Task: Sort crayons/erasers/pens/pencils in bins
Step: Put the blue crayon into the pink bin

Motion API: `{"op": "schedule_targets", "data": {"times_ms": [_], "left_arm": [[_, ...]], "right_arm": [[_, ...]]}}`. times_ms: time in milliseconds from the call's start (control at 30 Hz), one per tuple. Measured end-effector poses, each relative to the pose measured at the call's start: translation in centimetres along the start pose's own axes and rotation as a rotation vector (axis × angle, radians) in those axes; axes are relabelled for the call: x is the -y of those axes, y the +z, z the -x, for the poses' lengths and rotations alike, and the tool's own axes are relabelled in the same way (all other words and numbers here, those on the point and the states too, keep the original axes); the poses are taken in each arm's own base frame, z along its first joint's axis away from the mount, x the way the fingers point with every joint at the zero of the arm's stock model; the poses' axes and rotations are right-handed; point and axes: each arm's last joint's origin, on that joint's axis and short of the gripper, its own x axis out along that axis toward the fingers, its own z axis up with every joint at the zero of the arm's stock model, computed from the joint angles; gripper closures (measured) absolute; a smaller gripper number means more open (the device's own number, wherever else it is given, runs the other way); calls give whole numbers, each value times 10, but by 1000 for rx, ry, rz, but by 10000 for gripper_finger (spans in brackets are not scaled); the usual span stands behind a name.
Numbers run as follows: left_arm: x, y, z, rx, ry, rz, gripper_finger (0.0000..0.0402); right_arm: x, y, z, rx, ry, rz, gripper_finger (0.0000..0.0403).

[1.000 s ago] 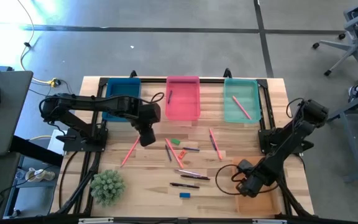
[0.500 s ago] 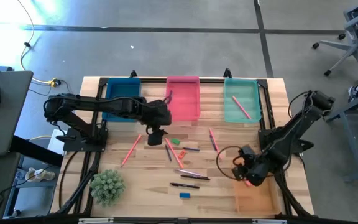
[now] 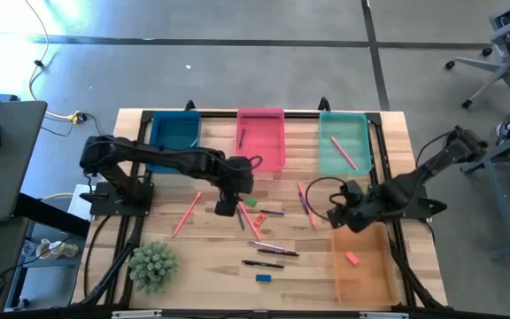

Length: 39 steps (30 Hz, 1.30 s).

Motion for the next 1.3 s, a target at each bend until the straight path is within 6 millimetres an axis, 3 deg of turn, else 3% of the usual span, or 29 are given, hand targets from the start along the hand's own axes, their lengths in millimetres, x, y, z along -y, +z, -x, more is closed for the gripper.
{"op": "schedule_targets", "data": {"times_ms": [333, 700, 1300], "left_arm": [[23, 0, -39, -114, -36, -132, 211], [42, -4, -70, -207, -44, -225, 211], [50, -3, -83, -205, -57, -289, 211]], "right_arm": [[7, 18, 4, 35, -27, 46, 265], [8, 19, 3, 24, -45, 86, 265], [8, 19, 3, 24, -45, 87, 265]]}}
